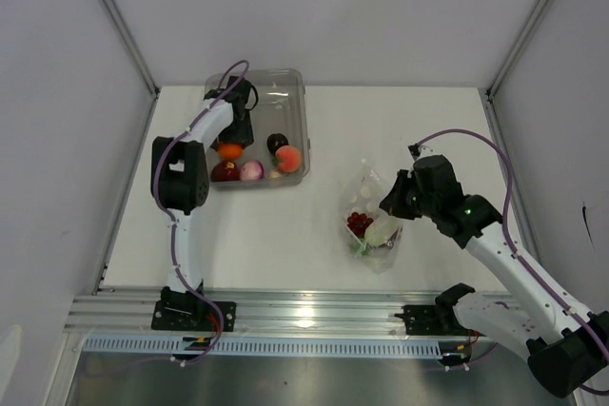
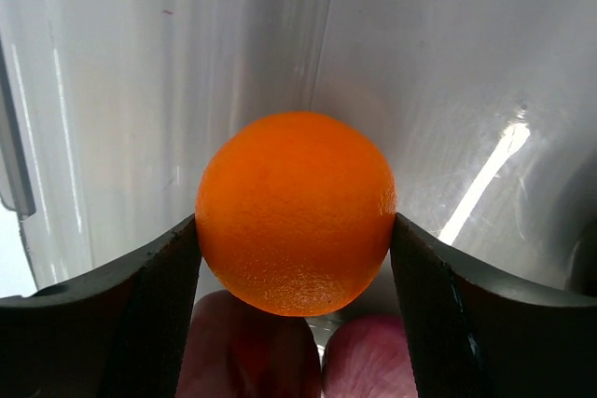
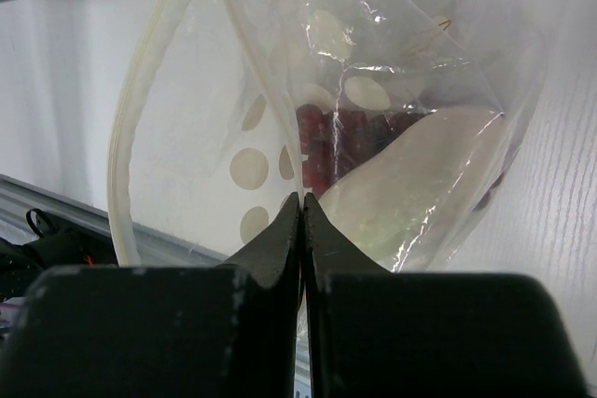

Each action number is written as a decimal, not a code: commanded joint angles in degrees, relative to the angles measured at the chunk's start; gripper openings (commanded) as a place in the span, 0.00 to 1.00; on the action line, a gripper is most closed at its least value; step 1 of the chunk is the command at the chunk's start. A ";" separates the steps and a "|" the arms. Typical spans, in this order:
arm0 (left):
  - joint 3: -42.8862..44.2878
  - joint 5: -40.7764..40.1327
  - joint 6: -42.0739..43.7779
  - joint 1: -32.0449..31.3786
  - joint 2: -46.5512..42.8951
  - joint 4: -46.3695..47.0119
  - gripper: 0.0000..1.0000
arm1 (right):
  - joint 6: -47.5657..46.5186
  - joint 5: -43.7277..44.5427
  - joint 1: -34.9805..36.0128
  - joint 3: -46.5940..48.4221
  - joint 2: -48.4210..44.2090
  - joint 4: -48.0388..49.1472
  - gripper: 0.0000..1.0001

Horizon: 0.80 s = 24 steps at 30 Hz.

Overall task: Place the food in the zip-top bag and seal the zipper
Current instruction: Pick up the fake fruit from the bin.

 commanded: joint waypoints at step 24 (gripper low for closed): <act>-26.18 46.02 -3.25 -8.98 -46.41 20.38 0.01 | 1.32 2.17 -0.23 1.07 -0.82 0.41 0.00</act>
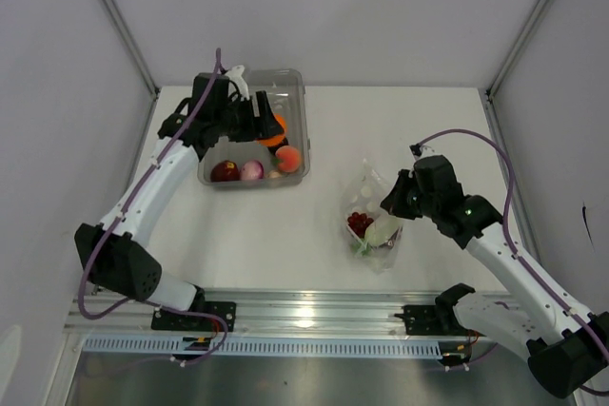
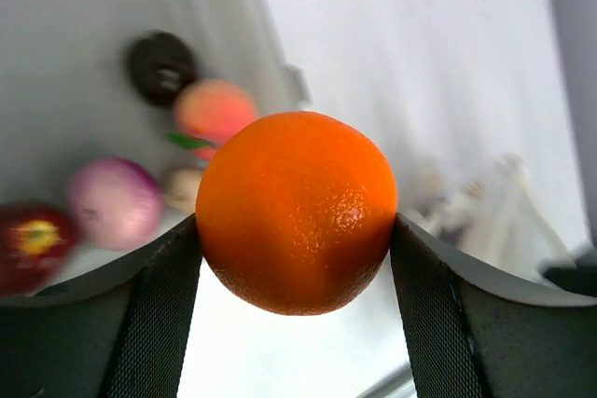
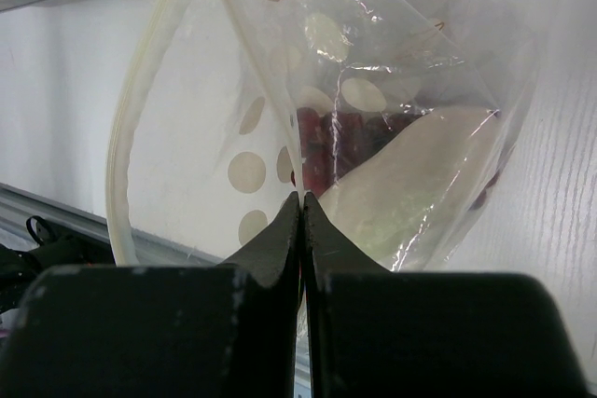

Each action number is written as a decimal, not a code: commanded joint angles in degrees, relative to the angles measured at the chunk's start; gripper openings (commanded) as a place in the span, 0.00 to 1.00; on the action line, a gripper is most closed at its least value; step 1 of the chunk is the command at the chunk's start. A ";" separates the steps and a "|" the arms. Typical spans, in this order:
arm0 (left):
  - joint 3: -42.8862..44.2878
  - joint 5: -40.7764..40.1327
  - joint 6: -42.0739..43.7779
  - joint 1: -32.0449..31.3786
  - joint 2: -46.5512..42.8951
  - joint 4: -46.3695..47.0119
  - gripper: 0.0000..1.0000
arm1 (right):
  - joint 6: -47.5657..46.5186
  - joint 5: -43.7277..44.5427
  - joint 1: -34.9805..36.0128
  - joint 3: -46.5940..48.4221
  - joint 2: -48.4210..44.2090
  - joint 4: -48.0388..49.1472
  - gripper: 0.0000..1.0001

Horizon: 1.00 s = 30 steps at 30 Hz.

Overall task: Place the food in the zip-top bag and seal the zipper
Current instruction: Pick up the fake fruit from the bin, then place the fake fruit in the zipper food storage bag.

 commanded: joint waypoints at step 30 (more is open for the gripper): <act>-18.37 19.09 -16.01 -30.60 -3.11 29.09 0.01 | 3.46 -2.11 0.56 3.33 -2.84 -1.31 0.00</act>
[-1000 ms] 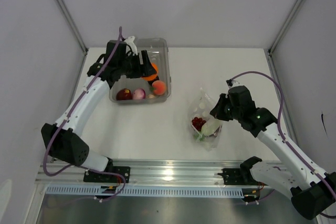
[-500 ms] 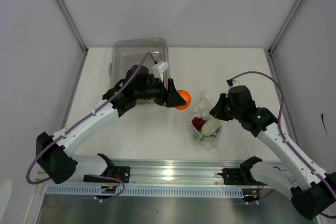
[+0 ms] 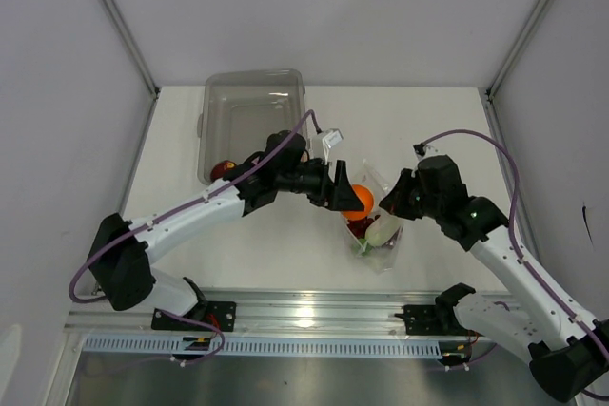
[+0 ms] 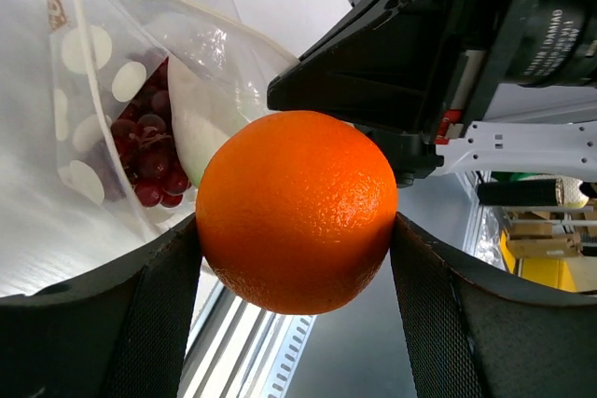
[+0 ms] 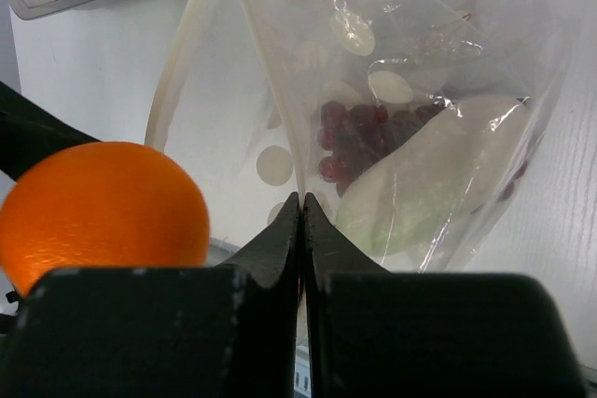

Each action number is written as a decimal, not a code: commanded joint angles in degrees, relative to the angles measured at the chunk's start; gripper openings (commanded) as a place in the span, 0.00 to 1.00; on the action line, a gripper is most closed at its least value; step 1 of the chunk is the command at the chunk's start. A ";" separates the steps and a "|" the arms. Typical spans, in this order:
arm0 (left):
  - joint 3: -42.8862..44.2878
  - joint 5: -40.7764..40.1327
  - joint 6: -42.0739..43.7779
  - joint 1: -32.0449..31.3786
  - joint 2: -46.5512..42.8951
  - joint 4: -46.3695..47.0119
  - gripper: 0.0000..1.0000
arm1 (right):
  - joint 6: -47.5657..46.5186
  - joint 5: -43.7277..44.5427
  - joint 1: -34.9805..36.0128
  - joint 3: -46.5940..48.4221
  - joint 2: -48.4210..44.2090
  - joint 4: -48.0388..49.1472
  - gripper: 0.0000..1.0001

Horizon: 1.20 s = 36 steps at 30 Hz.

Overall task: Place the food in the zip-top bag and seal the zipper
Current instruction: Place the fake fruit in the zipper food storage bag.

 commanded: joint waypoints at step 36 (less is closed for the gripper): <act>18.94 -26.25 7.38 -10.36 13.45 -21.27 0.65 | 0.93 1.07 1.00 4.20 -3.14 -1.82 0.00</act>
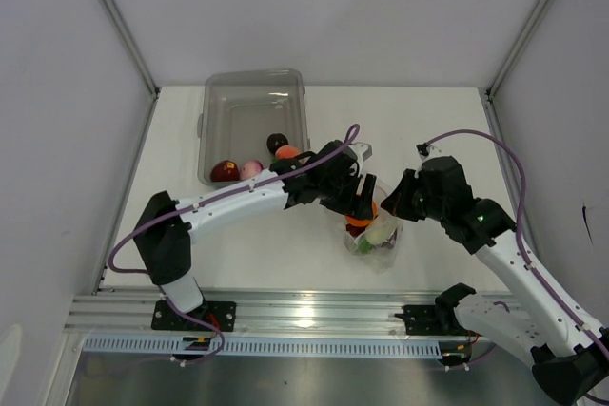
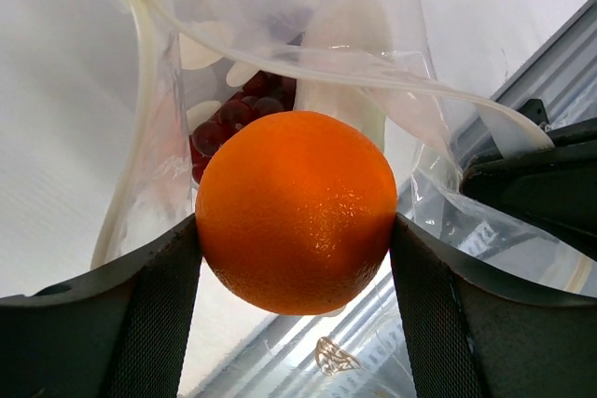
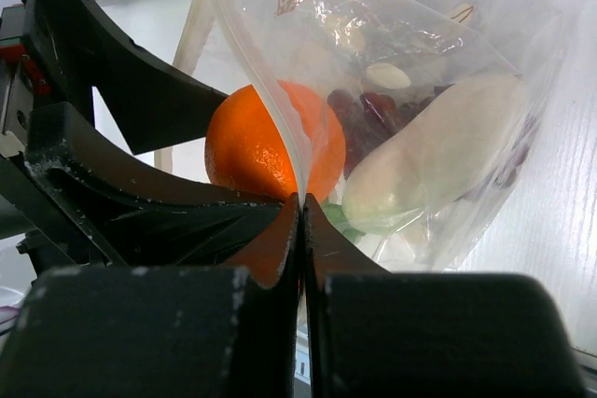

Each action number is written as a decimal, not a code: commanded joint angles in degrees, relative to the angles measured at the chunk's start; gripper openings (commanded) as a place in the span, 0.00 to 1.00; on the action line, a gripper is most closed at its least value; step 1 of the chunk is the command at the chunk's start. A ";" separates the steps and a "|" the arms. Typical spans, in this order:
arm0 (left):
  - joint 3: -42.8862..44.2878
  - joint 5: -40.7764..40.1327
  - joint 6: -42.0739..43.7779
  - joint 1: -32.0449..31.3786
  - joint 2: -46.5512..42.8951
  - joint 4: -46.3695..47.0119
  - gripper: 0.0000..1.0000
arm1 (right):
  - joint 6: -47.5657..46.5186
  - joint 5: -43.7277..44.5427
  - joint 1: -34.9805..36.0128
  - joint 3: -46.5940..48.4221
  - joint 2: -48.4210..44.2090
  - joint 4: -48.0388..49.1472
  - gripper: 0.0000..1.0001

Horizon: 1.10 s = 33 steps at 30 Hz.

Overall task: Place the food in the zip-top bag and seal the zipper
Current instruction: Place the fake fruit in the zipper food storage bag.

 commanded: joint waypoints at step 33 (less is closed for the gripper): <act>-7.17 -14.53 14.57 -0.58 -24.88 13.21 1.00 | -0.41 1.60 0.26 0.06 -1.35 1.07 0.00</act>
